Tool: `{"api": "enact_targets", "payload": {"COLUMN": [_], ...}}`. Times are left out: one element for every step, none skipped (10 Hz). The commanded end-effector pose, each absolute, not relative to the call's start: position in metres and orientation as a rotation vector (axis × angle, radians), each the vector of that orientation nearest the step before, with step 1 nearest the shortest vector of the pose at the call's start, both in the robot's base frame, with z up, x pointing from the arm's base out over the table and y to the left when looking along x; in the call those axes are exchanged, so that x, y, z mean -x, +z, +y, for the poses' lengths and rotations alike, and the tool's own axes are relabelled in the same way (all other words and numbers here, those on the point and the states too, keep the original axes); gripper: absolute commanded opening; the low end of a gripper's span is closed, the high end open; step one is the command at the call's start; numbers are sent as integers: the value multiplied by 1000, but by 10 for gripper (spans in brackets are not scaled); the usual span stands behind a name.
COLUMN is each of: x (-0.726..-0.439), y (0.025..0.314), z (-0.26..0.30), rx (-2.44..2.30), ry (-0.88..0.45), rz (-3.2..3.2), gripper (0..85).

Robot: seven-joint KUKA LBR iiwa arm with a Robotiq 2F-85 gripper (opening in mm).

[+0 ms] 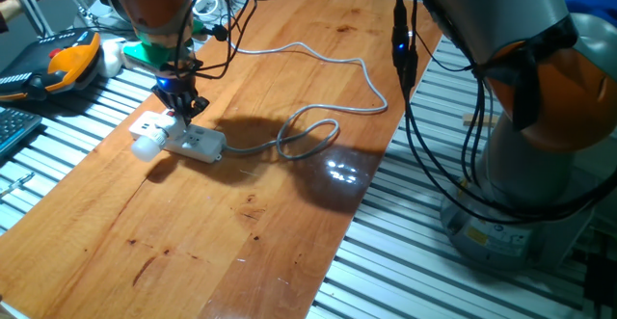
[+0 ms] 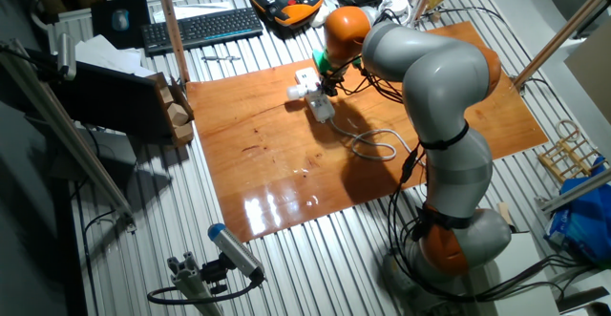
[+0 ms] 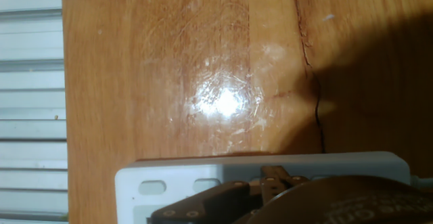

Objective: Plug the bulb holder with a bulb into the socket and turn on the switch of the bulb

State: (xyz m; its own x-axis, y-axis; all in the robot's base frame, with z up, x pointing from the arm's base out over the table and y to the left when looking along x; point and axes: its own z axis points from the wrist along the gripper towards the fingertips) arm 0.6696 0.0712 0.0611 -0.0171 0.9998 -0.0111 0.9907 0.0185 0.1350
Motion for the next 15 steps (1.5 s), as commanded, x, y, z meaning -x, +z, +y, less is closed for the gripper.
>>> {"api": "enact_targets", "payload": {"x": [-670,-670,-670,-670,-670,-670,-670,-670,-669,-669,-669,-669,-669,-669,-669], "y": [60,59,58,57,56,56,55,54,54,54,54,53,52,51,51], "z": [71,71,71,70,70,70,71,70,70,71,71,71,71,71,71], "rx": [-2126,-2126,-2122,-2115,-2114,-2112,-2113,-2114,-2113,-2112,-2113,-2113,-2113,-2114,-2114], "ry": [135,135,131,126,127,127,129,130,129,127,129,132,132,134,134], "rz": [2168,2168,2168,2168,2167,2169,2169,2170,2169,2169,2169,2169,2169,2170,2170], "gripper": [0,0,0,0,0,0,0,0,0,0,0,0,0,0,0]}}
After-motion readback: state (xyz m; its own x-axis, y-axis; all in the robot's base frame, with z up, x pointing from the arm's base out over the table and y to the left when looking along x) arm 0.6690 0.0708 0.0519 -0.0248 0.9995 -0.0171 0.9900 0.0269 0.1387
